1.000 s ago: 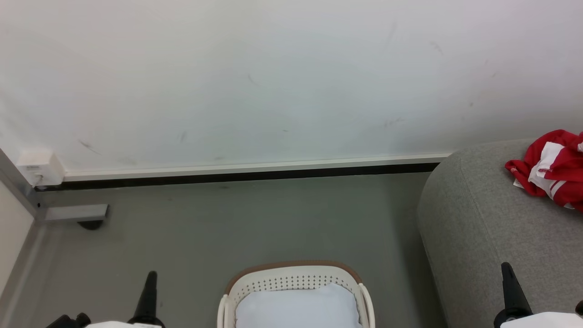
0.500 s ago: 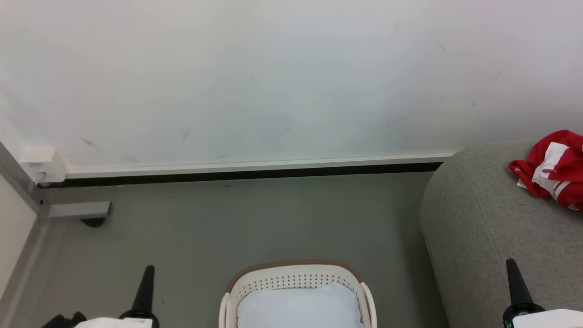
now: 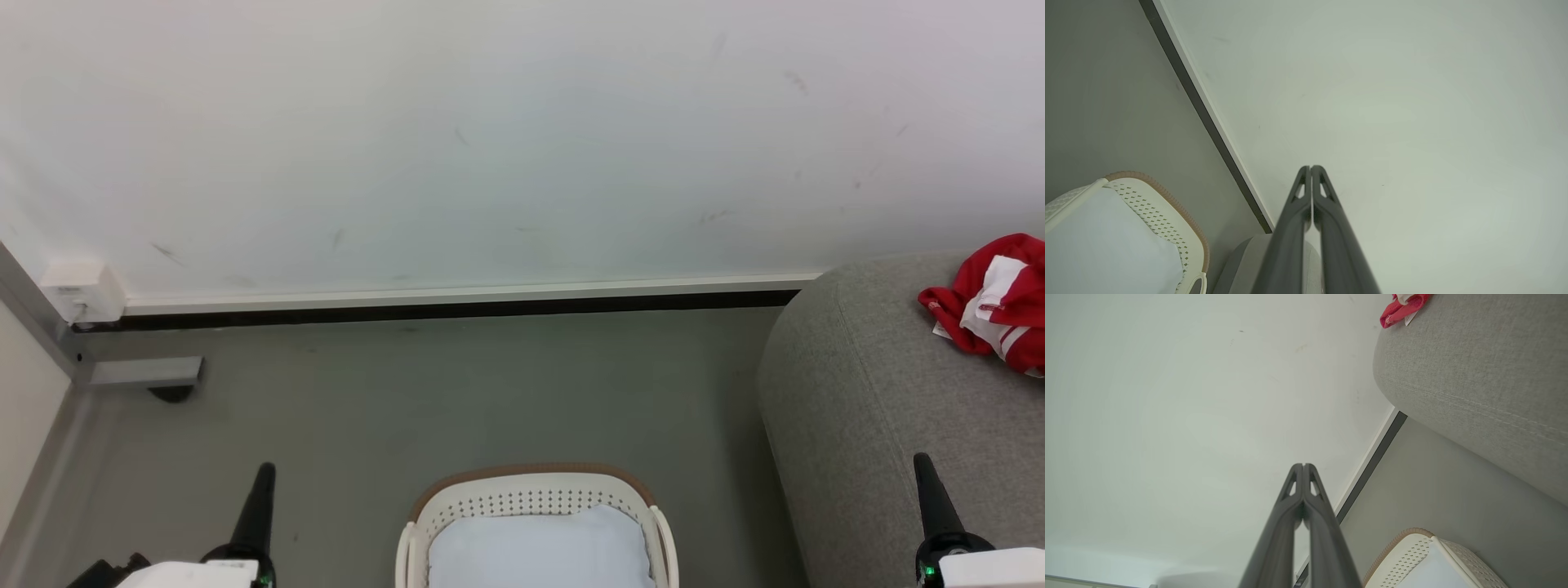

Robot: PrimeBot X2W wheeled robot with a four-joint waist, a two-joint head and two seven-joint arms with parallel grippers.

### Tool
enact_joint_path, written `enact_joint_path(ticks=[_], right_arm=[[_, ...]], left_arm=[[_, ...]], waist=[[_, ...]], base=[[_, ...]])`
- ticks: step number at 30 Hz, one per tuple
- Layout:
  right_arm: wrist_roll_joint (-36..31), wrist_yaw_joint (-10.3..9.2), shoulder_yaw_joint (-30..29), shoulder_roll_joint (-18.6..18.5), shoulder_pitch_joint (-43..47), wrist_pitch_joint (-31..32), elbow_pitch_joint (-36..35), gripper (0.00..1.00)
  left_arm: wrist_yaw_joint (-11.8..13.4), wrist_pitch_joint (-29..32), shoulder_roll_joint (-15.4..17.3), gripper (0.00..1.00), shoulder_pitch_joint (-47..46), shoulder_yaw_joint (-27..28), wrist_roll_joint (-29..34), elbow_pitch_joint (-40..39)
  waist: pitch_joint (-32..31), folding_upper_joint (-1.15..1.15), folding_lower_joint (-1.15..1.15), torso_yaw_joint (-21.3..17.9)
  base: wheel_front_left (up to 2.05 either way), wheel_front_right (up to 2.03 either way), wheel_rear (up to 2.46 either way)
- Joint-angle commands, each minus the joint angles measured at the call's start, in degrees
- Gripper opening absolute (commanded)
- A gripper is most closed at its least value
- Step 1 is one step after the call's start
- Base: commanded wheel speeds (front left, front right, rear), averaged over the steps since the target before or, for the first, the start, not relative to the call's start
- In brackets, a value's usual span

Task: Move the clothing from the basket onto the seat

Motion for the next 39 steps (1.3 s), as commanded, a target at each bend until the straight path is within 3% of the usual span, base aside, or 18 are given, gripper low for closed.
enact_joint_path(ticks=[1, 39], right_arm=[[1.64, -0.09, -0.4, -0.52, -0.98, 0.41, -0.72, 0.0], [16.4, -0.12, -2.07, -0.55, -1.28, 4.23, -2.82, 0.0]], left_arm=[[-0.19, 0.3, 0.49, 0.0, -0.94, 0.33, -1.57, -0.62], [-0.62, 4.16, 0.58, 0.0, -2.1, 1.53, -15.62, -1.62]], waist=[[0.02, 0.0, 0.0, 0.04], [0.59, 0.0, 0.0, 1.14]], base=[[0.0, 0.0, 0.0], [0.0, 0.0, 0.0]])
